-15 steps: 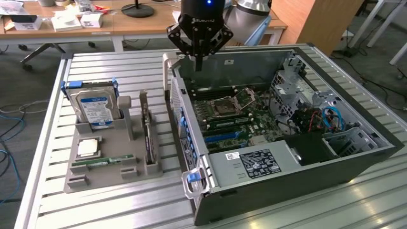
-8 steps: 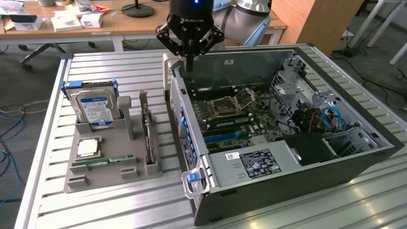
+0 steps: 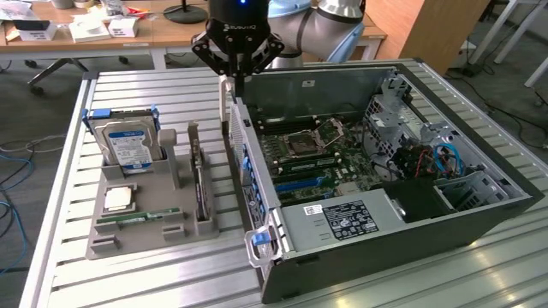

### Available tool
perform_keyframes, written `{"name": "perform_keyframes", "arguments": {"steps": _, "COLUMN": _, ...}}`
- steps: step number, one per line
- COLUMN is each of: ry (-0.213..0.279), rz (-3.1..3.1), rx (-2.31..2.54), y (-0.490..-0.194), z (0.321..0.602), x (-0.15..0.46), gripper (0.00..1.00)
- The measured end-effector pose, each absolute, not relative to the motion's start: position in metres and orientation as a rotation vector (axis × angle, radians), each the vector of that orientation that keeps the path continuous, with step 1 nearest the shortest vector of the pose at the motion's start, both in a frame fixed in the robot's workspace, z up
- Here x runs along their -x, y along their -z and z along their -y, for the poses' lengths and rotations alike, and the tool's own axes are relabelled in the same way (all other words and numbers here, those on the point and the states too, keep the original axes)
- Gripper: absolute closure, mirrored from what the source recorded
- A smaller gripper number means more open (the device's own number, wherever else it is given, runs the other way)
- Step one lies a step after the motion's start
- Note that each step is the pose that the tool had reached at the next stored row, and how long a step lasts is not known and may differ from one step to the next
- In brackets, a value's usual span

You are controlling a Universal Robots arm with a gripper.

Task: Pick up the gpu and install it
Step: 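Reach for the gpu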

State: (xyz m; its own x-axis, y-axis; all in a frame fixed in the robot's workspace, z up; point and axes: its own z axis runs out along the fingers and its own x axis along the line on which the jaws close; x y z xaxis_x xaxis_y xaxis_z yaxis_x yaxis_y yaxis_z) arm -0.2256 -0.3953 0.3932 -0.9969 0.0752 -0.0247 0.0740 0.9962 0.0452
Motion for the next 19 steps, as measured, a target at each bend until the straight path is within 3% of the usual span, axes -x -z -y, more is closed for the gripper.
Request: {"name": "perform_keyframes", "arguments": {"steps": 19, "ry": -0.069, "rz": -3.112, "rx": -0.116, "y": -0.393, "z": 0.393, "x": 0.264, "gripper": 0.89}}
